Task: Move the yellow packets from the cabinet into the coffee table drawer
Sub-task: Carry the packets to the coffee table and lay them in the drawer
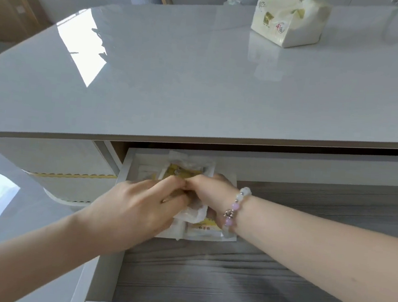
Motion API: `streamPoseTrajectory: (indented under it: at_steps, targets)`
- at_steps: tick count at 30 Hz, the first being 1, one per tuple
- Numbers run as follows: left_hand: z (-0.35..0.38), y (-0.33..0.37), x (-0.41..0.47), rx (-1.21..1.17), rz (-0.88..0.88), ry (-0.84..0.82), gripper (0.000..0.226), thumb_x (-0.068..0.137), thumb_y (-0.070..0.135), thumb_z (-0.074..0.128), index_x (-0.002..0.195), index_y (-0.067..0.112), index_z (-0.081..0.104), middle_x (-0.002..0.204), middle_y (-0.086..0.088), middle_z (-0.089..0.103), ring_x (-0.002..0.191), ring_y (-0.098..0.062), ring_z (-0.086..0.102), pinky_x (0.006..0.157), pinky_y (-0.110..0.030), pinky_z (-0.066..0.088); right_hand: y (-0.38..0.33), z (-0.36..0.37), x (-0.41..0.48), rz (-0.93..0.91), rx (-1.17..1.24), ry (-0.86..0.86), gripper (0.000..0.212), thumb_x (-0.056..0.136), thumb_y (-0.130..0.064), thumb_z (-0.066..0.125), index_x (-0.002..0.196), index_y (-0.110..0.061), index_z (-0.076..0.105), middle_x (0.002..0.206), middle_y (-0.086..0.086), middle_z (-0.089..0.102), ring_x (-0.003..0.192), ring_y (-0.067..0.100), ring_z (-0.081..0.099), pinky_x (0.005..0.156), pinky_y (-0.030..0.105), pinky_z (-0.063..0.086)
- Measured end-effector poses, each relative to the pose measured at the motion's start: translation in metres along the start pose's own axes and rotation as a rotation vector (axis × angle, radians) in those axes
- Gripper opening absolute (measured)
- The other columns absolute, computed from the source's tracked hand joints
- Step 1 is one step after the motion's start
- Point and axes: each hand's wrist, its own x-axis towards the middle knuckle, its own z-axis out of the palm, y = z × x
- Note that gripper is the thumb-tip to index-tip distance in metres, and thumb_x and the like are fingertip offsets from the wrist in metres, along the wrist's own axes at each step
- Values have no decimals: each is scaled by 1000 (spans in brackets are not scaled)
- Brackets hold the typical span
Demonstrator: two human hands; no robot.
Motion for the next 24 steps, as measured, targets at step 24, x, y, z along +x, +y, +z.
streamPoseTrajectory:
  at_steps: [24]
  targets:
    - [-4, -14, 2, -126, -319, -526, 24, 85, 31, 57, 109, 27, 57, 121, 9, 46, 113, -14, 47, 87, -28, 46, -6, -28, -24, -635, -1420, 148, 45, 76, -59, 60, 102, -22, 60, 105, -3, 54, 98, 17, 53, 72, 27, 47]
